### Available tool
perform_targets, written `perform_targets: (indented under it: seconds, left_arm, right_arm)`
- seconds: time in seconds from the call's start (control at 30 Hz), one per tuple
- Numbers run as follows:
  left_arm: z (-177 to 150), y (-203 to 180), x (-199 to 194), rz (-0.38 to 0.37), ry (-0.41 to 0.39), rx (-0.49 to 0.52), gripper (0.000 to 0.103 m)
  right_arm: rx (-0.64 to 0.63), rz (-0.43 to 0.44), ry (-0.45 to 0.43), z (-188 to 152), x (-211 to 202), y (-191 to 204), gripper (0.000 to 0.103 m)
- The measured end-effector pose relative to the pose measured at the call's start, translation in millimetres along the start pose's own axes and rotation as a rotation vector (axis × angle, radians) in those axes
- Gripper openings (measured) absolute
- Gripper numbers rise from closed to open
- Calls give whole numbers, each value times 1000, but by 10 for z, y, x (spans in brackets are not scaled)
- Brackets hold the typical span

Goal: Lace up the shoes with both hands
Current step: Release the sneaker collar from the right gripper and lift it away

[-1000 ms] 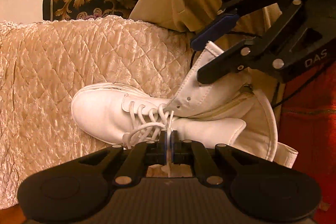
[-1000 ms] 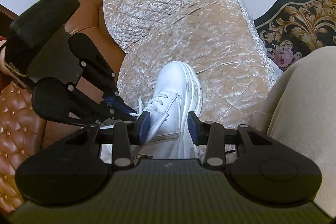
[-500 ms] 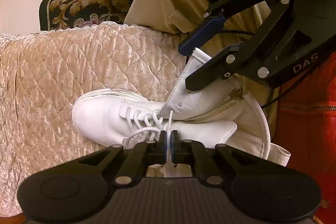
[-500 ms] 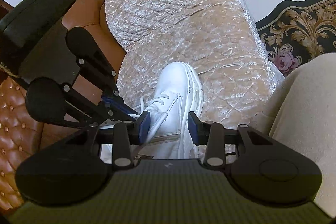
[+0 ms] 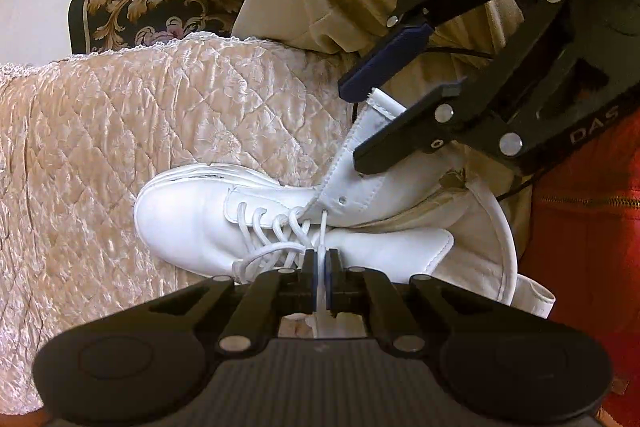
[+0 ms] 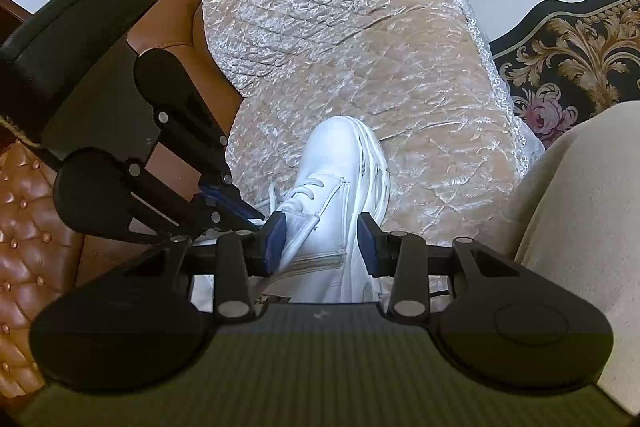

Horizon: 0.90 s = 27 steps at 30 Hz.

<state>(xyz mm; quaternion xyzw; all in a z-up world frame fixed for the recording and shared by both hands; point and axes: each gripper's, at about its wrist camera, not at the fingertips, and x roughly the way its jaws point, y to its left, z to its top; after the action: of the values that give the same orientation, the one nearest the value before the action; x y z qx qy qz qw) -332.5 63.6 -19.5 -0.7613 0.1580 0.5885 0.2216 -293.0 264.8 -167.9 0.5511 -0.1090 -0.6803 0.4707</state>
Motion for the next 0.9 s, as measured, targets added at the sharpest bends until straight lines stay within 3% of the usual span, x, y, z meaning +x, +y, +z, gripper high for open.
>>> perform_targets:
  seconds: [0.3, 0.53, 0.7, 0.83, 0.9]
  left_arm:
    - [11, -52, -46, 10, -68, -5, 2]
    - [-67, -150, -63, 52, -127, 1, 2]
    - [-88, -188, -87, 76, -167, -22, 2]
    - [-104, -219, -107, 96, -198, -41, 2]
    - [-116, -188, -114, 88, -219, -65, 3]
  right_arm:
    - [-4, 59, -10, 23, -13, 28, 45]
    - [128, 86, -96, 73, -165, -179, 47]
    - [138, 54, -120, 69, -199, -199, 47]
    - [196, 15, -198, 71, -308, -303, 47]
    - [158, -101, -206, 77, -325, -279, 47]
